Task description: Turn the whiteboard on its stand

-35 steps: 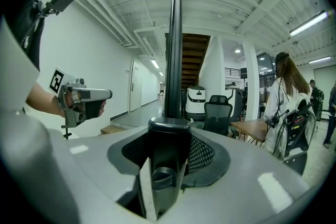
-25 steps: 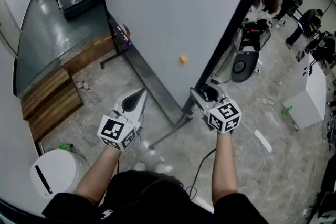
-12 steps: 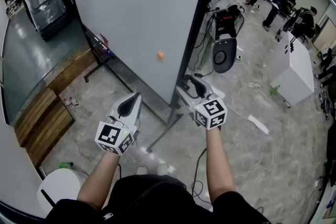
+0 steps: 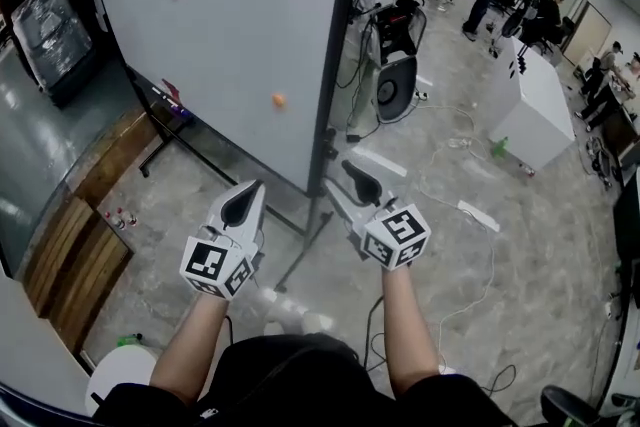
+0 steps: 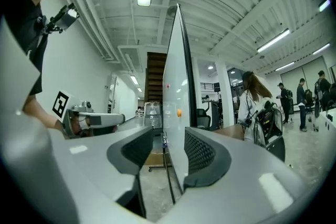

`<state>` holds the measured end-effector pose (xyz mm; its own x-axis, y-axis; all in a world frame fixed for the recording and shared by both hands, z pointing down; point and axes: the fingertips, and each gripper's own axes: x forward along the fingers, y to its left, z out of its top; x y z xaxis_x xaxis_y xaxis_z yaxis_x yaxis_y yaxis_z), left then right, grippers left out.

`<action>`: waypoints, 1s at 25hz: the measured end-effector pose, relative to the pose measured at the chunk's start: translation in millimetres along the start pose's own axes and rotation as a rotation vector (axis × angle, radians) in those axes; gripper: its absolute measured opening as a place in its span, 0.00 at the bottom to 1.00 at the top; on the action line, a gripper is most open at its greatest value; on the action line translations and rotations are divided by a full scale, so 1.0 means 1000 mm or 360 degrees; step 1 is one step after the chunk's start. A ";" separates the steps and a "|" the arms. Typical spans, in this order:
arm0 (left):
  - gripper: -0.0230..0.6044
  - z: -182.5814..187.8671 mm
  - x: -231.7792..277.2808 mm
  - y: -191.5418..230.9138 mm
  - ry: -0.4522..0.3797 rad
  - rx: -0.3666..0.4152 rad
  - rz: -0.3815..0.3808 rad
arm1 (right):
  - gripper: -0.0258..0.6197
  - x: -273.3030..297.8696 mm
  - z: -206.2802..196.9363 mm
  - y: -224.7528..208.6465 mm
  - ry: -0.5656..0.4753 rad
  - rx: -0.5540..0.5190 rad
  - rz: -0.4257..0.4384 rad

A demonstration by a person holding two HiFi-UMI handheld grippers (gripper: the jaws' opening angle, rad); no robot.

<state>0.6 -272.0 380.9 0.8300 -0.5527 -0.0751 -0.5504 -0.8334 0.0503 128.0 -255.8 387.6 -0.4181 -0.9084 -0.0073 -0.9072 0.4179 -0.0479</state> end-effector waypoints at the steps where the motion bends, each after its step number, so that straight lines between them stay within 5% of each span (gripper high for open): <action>1: 0.04 -0.002 0.000 0.000 -0.0002 -0.0006 -0.0019 | 0.33 -0.002 -0.004 0.007 -0.0005 0.0024 0.0002; 9: 0.04 -0.006 -0.019 -0.023 -0.0009 -0.0017 -0.0138 | 0.09 -0.030 -0.007 0.056 -0.0075 0.0060 -0.0064; 25: 0.04 0.002 -0.068 -0.040 -0.0029 -0.0007 -0.0134 | 0.05 -0.067 0.007 0.106 -0.0141 0.0027 -0.0123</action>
<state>-34.2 -201.0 382.2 0.8716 -0.4804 -0.0974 -0.4781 -0.8770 0.0471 60.6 -150.7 376.5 -0.3402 -0.9359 -0.0911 -0.9355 0.3467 -0.0685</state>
